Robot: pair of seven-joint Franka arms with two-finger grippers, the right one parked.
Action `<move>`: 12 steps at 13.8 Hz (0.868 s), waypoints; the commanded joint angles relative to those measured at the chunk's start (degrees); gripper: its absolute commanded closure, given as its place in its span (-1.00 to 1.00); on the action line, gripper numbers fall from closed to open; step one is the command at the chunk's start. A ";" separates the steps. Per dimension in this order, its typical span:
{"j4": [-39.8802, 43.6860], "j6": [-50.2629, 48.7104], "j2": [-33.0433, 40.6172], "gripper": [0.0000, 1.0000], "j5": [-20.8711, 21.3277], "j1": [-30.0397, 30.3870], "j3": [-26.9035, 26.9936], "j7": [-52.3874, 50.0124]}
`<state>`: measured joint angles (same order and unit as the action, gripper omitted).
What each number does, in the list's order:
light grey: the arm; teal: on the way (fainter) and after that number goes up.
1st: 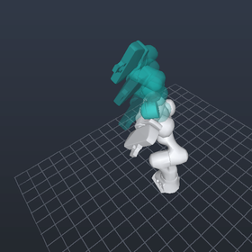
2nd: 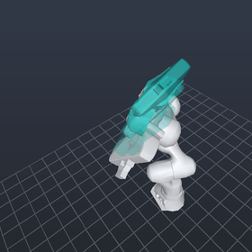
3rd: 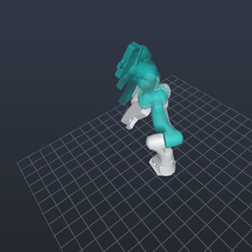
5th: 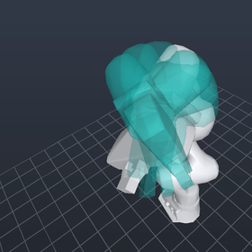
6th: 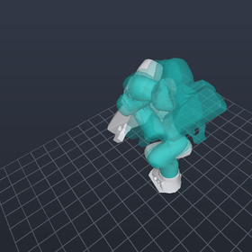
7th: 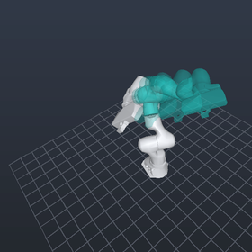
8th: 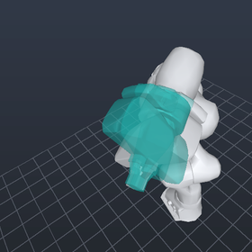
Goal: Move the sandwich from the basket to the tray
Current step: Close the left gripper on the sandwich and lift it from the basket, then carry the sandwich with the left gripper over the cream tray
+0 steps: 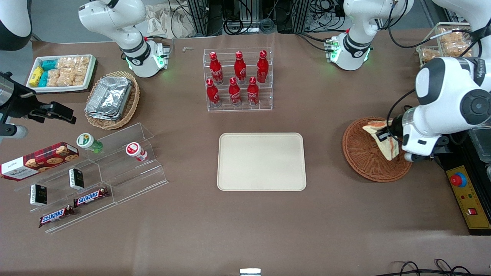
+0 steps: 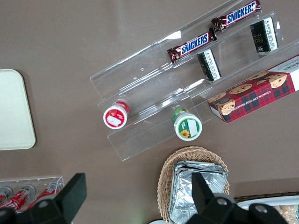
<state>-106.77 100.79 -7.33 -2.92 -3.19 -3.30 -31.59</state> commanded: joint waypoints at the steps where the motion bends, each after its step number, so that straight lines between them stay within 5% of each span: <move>1: 3.40 -2.44 -0.76 1.00 0.28 0.02 -3.71 3.71; 12: 6.31 3.17 -2.69 1.00 1.51 -1.03 -17.17 6.45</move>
<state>-101.84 102.35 -8.34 -2.73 -4.10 -19.06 -26.26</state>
